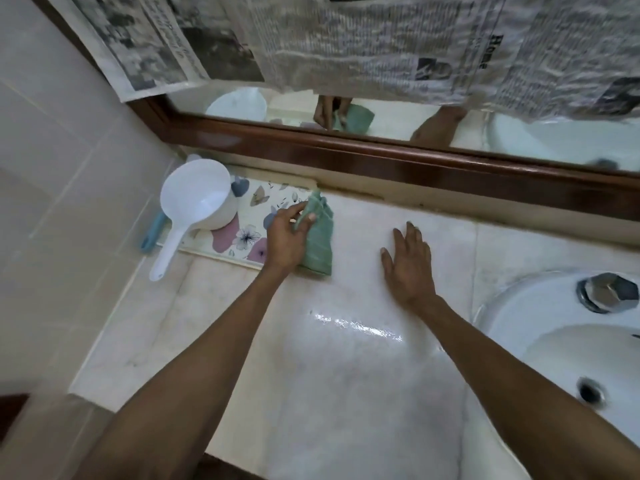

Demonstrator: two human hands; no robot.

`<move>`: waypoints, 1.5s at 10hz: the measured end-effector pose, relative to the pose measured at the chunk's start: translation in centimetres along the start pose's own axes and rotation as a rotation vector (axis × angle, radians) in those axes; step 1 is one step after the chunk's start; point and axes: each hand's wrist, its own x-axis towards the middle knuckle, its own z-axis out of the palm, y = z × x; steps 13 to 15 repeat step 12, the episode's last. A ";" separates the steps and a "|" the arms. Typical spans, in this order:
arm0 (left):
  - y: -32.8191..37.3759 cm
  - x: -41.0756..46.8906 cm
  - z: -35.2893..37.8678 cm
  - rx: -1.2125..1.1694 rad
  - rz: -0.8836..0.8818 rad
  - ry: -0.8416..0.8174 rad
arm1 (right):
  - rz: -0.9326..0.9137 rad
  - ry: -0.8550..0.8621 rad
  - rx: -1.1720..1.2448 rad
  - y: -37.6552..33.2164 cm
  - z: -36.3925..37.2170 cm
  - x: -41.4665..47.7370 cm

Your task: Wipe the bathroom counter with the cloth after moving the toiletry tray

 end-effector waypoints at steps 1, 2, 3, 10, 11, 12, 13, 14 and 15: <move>-1.2 2.8 -3.7 -0.079 -0.036 0.001 | -0.010 -0.027 -0.027 -3.1 2.0 0.3; -4.0 4.7 -5.8 -0.024 -0.057 -0.010 | 0.001 -0.047 -0.066 -5.3 3.8 0.4; -7.0 5.4 -6.5 0.057 -0.101 -0.070 | 0.025 -0.022 -0.120 -6.0 5.0 0.3; -0.9 0.3 -4.0 0.830 0.217 -0.346 | 0.045 -0.377 -0.093 -4.1 -1.8 -3.7; 1.6 -2.2 -2.4 0.654 0.268 -0.432 | 0.083 -0.426 -0.062 -2.4 -4.9 -5.8; 3.3 -5.4 -0.7 0.512 0.293 -0.479 | 0.126 -0.375 0.037 -0.1 -7.3 -8.3; 3.3 -5.4 -0.7 0.512 0.293 -0.479 | 0.126 -0.375 0.037 -0.1 -7.3 -8.3; 3.3 -5.4 -0.7 0.512 0.293 -0.479 | 0.126 -0.375 0.037 -0.1 -7.3 -8.3; 3.3 -5.4 -0.7 0.512 0.293 -0.479 | 0.126 -0.375 0.037 -0.1 -7.3 -8.3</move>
